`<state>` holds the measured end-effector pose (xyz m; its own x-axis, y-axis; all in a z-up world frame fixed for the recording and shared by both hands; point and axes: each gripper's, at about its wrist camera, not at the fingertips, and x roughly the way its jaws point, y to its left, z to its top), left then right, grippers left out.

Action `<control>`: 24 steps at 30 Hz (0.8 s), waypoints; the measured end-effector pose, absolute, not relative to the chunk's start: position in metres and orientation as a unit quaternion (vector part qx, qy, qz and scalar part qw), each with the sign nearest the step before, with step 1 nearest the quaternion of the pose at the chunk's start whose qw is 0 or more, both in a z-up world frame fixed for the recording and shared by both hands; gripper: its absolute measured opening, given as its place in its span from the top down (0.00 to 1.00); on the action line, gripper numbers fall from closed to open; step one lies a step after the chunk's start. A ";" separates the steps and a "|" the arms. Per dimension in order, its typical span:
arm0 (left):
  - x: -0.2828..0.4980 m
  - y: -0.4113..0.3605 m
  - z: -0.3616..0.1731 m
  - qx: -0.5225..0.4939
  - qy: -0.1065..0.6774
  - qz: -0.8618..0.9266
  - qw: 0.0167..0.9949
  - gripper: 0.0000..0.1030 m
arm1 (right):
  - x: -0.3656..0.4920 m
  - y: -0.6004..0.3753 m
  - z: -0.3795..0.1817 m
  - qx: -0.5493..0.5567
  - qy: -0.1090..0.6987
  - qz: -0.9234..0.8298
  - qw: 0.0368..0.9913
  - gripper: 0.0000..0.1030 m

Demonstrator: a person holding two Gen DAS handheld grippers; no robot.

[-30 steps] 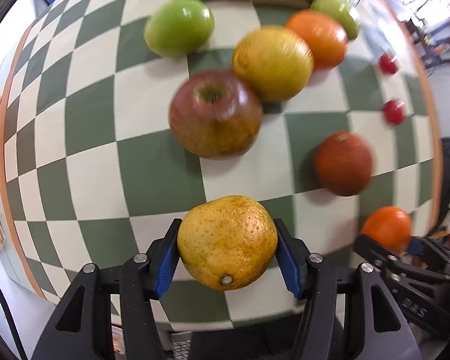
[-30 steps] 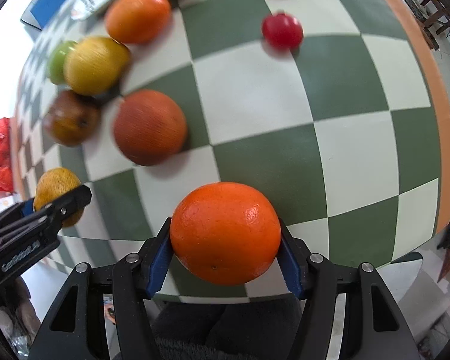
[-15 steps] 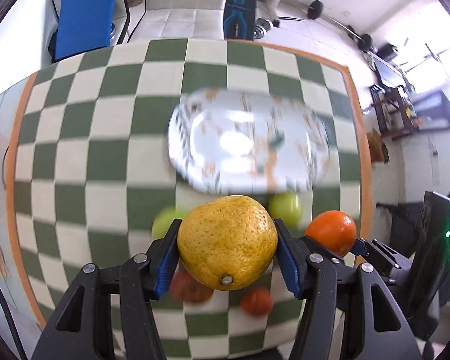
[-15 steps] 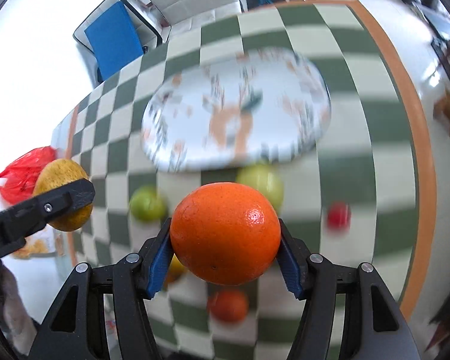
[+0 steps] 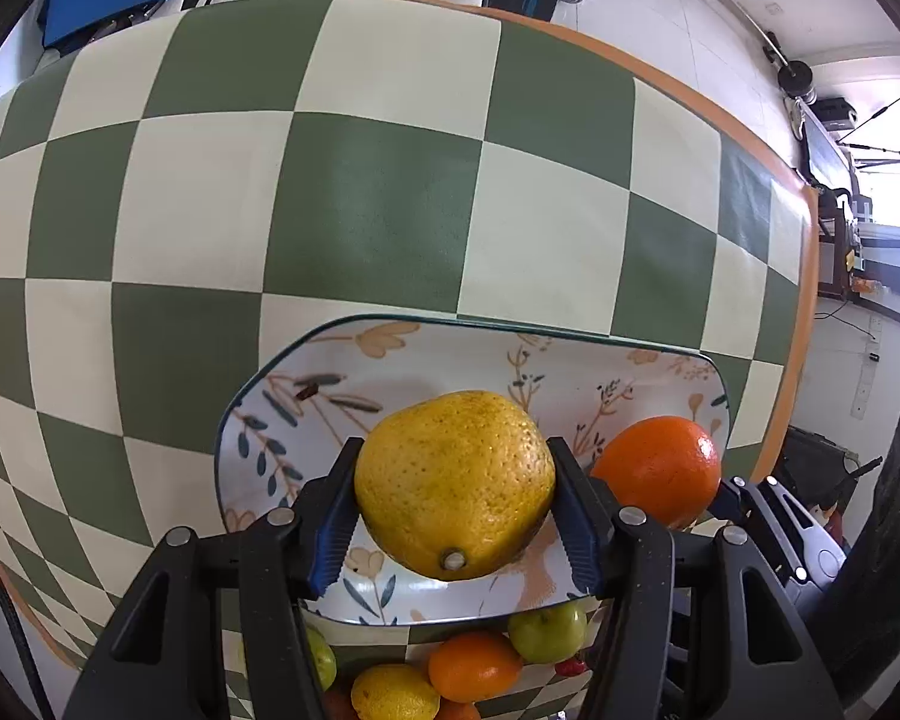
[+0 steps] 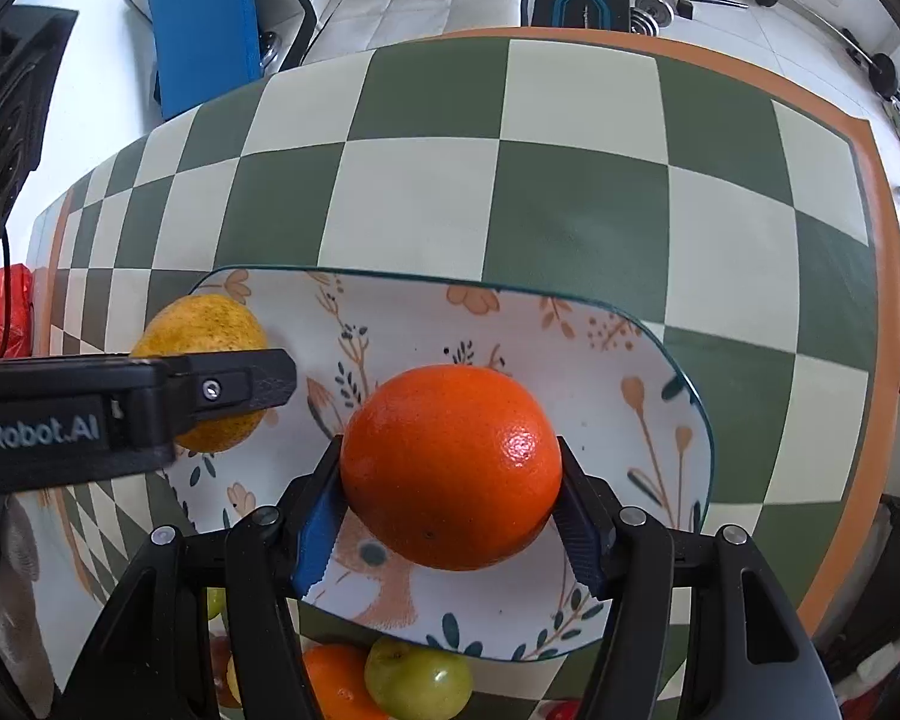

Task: Organize fruits
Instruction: 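Place the orange on the plate with the right tool while the left places the lemon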

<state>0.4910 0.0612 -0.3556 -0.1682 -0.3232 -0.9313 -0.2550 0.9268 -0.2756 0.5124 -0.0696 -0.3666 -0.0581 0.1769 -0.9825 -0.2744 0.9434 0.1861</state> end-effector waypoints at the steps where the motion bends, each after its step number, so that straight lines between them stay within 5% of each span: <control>1: 0.492 0.061 -0.358 -0.190 0.766 -0.028 0.613 0.46 | 0.515 -0.070 -0.366 -0.040 0.709 0.166 0.684 0.37; 5: 0.495 0.064 -0.362 -0.188 0.770 -0.008 0.610 0.45 | 0.521 -0.074 -0.378 -0.043 0.726 0.167 0.665 0.34; 7: 0.497 0.065 -0.362 -0.181 0.767 -0.003 0.615 0.44 | 0.522 -0.078 -0.380 -0.034 0.731 0.166 0.661 0.12; 8: 0.497 0.066 -0.361 -0.180 0.766 -0.006 0.617 0.33 | 0.522 -0.082 -0.377 -0.031 0.729 0.163 0.664 0.05; 9: 0.498 0.066 -0.359 -0.182 0.764 -0.007 0.619 0.17 | 0.522 -0.085 -0.376 -0.030 0.728 0.162 0.666 0.05; 10: 0.498 0.067 -0.356 -0.180 0.760 -0.007 0.625 0.13 | 0.523 -0.089 -0.373 -0.028 0.726 0.157 0.669 0.05; 24: 0.450 0.074 -0.292 -0.049 0.681 0.066 0.727 0.11 | 0.471 -0.159 -0.322 0.002 0.690 0.083 0.719 0.05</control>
